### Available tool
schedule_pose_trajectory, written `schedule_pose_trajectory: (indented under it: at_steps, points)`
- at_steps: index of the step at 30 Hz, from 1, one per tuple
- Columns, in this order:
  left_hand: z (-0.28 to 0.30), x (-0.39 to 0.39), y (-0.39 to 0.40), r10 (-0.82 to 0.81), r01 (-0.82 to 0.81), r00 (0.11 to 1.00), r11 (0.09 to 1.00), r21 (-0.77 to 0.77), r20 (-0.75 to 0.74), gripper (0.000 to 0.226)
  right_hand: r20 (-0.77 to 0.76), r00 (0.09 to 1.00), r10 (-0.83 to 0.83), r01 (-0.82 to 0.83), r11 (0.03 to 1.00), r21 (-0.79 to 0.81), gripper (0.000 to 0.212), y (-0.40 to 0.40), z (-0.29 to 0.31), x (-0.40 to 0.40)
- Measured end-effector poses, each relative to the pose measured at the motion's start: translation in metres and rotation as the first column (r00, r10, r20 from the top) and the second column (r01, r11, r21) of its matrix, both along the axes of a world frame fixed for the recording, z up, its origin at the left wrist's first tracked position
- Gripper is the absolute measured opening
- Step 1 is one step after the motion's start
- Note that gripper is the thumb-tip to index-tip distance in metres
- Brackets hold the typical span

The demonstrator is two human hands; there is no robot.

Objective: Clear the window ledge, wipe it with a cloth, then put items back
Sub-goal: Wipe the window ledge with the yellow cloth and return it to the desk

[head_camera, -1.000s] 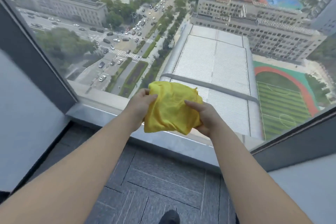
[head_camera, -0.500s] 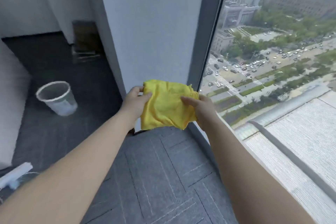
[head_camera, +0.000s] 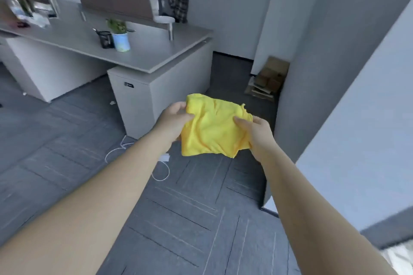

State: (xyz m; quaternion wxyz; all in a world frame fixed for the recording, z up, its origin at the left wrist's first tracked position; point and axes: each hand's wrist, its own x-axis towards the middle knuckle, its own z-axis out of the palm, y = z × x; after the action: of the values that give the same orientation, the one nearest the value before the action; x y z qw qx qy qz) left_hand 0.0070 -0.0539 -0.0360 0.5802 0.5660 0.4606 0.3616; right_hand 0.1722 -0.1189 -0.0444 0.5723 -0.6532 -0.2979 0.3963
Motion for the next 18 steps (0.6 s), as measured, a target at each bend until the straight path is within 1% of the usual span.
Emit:
schedule_pose_trajectory:
  at_steps: [3,6,10,13,16,18]
  points:
    - [0.003,-0.052,0.047,0.114,-0.113,0.993,0.993,0.032,-0.023,0.023,0.003,0.996,0.093,-0.093,0.995,0.022,0.014,0.058,0.006,-0.046]
    - [0.005,-0.1,0.103,0.176,-0.175,0.984,0.983,0.05,-0.025,0.024,-0.006,0.987,0.161,-0.161,0.986,0.043,0.01,0.118,0.013,-0.092]
    - [0.018,-0.151,0.185,0.196,-0.193,0.98,0.978,0.081,-0.038,0.022,0.005,0.978,0.209,-0.209,0.975,0.08,0.006,0.208,0.025,-0.14]
    - [0.026,-0.18,0.243,0.218,-0.212,0.975,0.971,0.115,-0.045,0.023,0.007,0.97,0.243,-0.243,0.966,0.092,0.016,0.271,0.033,-0.168]
    - [0.025,-0.2,0.295,0.223,-0.214,0.972,0.97,0.111,-0.072,0.025,0.011,0.97,0.242,-0.242,0.966,0.091,0.02,0.324,0.033,-0.188]
    - [0.02,-0.21,0.326,0.221,-0.212,0.971,0.972,0.101,-0.09,0.028,0.009,0.973,0.229,-0.229,0.969,0.096,0.015,0.357,0.029,-0.199]
